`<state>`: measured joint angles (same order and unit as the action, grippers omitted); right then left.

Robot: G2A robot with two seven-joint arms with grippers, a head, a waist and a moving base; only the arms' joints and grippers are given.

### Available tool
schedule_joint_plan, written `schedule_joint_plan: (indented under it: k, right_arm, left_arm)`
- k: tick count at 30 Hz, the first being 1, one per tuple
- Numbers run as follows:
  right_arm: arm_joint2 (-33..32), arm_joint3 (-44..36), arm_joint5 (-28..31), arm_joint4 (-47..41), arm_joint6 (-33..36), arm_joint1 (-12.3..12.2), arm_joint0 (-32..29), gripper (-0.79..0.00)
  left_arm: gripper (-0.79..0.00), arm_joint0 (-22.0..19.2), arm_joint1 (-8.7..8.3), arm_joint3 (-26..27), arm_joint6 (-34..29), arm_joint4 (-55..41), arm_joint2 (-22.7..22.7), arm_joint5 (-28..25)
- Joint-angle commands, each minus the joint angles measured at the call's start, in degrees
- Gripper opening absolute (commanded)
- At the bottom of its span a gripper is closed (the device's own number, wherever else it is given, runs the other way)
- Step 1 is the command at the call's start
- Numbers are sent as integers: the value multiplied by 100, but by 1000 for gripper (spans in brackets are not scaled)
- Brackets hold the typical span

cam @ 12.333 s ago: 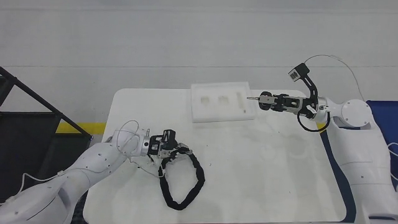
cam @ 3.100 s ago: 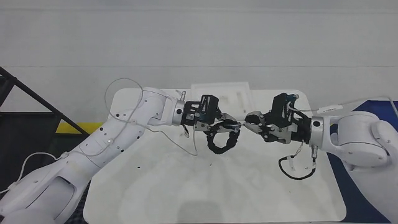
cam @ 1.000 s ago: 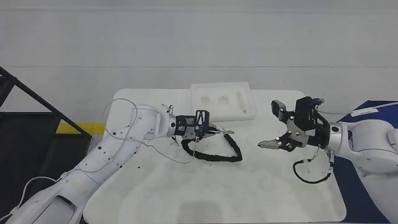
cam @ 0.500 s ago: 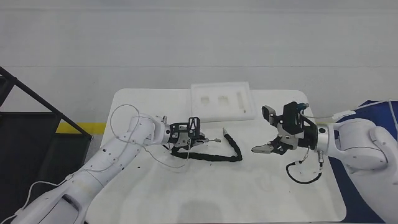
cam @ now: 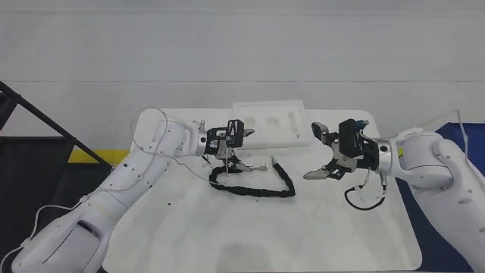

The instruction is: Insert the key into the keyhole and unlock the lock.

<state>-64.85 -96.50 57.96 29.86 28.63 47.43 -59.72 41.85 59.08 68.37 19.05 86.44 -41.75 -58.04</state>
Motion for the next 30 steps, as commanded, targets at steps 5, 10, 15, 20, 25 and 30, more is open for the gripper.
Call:
schedule_joint_plan:
  k: [5,10,15,20,25,30]
  right_arm:
    - [395,883,4,43,-308,135,907,0]
    - [811,1372,4,215,-465,196,1742,0]
    - [1301,1791,4,109,-504,203,2490,0]
    - [1822,2201,4,-467,-607,204,3042,0]
    - [2214,2461,4,-812,-550,205,3586,0]
    - [2548,2517,4,-802,-605,208,3929,0]
  left_arm:
    - [0,-737,-66,-57,383,-144,34,4]
    - [0,-1443,-177,-486,797,-365,232,4]
    - [0,-2174,-282,-905,1108,-741,727,4]
    - [0,-2891,-379,-1242,1314,-1289,1376,4]
    - [0,-3452,-456,-1437,1261,-1818,2061,4]
    - [0,-3716,-497,-1532,1301,-2369,2488,4]
